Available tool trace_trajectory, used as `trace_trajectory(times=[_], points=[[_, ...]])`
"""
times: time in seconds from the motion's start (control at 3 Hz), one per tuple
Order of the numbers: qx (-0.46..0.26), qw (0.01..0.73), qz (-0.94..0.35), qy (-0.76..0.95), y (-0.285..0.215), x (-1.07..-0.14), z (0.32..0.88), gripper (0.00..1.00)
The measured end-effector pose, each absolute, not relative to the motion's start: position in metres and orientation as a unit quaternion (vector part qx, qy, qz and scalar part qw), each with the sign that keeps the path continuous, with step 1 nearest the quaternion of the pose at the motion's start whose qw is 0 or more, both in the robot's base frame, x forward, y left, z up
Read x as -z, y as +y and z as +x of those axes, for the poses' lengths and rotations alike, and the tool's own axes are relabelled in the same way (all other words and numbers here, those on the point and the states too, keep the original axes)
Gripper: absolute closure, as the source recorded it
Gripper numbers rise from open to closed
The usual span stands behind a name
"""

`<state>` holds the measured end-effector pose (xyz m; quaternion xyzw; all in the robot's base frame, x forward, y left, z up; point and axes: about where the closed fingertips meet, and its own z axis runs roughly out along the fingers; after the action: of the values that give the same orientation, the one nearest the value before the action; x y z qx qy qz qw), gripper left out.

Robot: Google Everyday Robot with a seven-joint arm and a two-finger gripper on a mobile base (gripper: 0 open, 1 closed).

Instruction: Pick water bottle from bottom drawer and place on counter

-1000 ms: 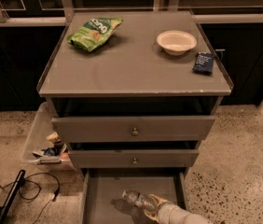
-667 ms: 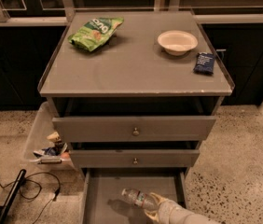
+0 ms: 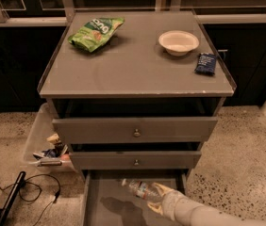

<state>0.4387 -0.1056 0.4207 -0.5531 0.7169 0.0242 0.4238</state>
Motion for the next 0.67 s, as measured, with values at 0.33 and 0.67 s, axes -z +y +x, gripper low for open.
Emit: trace_trajectory(times=[0.33, 0.67], points=[[-0.003, 0.429, -0.536, 0.727, -0.1393, -0.4339, 0.43, 1.0], [-0.003, 0.429, -0.536, 0.727, -0.1396, -0.4337, 0.43, 1.0]])
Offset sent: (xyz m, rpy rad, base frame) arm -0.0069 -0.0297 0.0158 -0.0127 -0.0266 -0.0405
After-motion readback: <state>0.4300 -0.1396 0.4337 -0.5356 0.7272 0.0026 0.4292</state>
